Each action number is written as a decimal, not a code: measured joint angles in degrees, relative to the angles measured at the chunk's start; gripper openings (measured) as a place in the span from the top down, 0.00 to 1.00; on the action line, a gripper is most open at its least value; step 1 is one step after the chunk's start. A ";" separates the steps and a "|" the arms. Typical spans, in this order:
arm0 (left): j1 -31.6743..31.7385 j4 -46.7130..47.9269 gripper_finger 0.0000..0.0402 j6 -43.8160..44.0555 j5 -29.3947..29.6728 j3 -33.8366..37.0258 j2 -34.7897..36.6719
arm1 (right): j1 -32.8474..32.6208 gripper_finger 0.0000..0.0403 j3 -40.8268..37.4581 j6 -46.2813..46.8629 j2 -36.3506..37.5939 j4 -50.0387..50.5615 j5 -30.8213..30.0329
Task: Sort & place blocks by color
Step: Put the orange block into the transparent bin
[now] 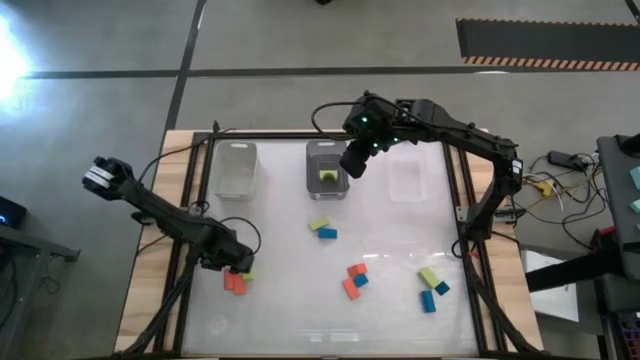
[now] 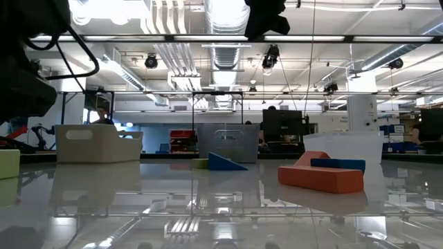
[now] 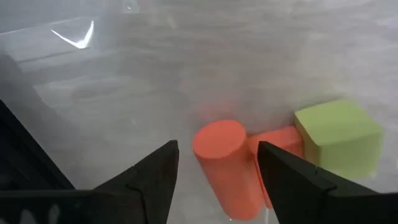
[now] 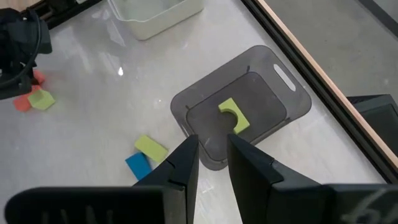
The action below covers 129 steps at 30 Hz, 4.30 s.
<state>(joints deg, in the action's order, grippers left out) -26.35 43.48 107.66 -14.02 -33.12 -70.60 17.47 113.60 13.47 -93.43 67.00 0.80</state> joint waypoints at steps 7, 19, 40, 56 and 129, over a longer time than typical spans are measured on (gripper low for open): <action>0.00 -1.45 0.50 -0.04 0.00 0.17 -2.26 | 0.00 0.82 -0.15 0.02 0.00 0.00 -0.02; 0.00 -2.29 0.52 -0.07 0.00 0.33 -4.58 | 0.00 0.82 -0.17 1.05 0.00 0.00 -0.27; 0.05 1.82 0.70 -4.12 7.87 -4.74 2.51 | -1.41 0.82 -0.21 2.54 2.52 1.81 -0.85; 9.13 -4.83 0.70 -47.17 33.44 -21.49 17.78 | -8.64 0.82 -9.57 2.02 9.15 -14.77 10.01; 28.09 -61.81 0.48 -88.56 17.07 -21.12 8.25 | -8.67 0.70 -26.00 12.50 7.80 -51.13 26.09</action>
<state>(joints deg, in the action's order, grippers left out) 1.74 -18.33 19.10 3.05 -54.24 -62.35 8.81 87.59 25.98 -85.62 15.87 26.89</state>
